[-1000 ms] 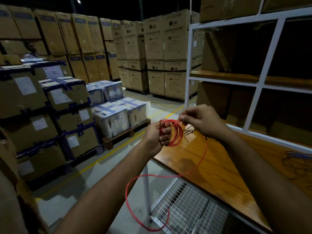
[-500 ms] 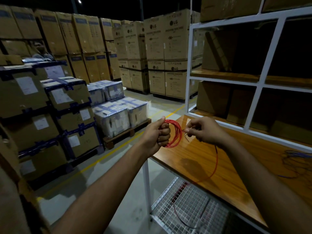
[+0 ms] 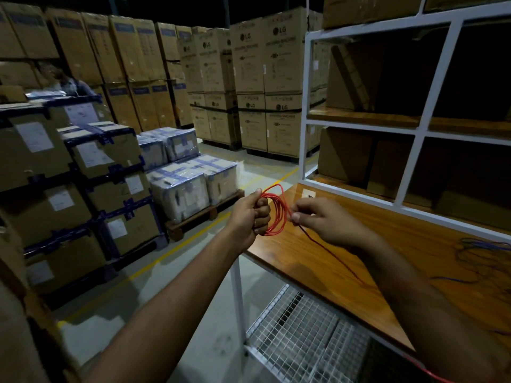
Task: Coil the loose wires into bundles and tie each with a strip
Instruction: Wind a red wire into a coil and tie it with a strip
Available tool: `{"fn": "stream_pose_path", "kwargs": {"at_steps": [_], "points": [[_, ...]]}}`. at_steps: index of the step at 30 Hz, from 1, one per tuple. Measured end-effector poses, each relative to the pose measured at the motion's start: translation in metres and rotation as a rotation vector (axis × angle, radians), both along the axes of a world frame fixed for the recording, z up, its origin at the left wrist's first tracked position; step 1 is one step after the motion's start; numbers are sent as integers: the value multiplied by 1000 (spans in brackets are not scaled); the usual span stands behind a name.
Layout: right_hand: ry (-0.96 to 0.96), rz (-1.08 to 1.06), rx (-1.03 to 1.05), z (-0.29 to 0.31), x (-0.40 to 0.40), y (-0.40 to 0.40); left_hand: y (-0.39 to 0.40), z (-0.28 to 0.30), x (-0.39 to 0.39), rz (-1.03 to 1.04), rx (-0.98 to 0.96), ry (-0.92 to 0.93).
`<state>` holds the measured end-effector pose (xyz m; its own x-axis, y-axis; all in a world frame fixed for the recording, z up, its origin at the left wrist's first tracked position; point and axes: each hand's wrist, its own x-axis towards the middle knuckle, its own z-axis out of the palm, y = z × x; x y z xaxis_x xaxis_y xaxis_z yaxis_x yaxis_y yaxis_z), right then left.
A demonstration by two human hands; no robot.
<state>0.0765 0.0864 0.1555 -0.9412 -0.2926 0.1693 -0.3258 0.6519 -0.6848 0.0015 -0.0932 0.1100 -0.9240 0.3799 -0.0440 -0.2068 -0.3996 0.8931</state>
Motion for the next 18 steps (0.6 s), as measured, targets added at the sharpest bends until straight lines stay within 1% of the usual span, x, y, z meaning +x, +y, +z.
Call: {"fn": "stream_pose_path", "kwargs": {"at_steps": [2,3,4,6,8,9,11,13,15,18], "points": [[-57,10,-273,0,1,4,0,-6,2,-2,-19,-10],[-58,-37,-354,-2,0,6,0,-9,4,-12,-18,-27],[-62,-101,-411,-5,-4,9,0,-12,6,-27,-11,-46],[-99,-261,-460,-17,-14,15,-1,-19,9,-70,15,-85],[-143,-400,-424,-37,-24,22,-1,-25,13,-114,47,-118],[-155,-444,-339,-48,-26,25,-1,-28,14,-131,66,-132],[-124,-458,-109,-68,-25,26,1,-34,18,-150,116,-165],[-31,-393,42,-83,-18,20,3,-38,19,-133,181,-202],[50,-307,79,-93,-7,12,2,-41,18,-93,247,-225],[102,-238,1,-105,9,0,-1,-49,14,-63,318,-262]]}}
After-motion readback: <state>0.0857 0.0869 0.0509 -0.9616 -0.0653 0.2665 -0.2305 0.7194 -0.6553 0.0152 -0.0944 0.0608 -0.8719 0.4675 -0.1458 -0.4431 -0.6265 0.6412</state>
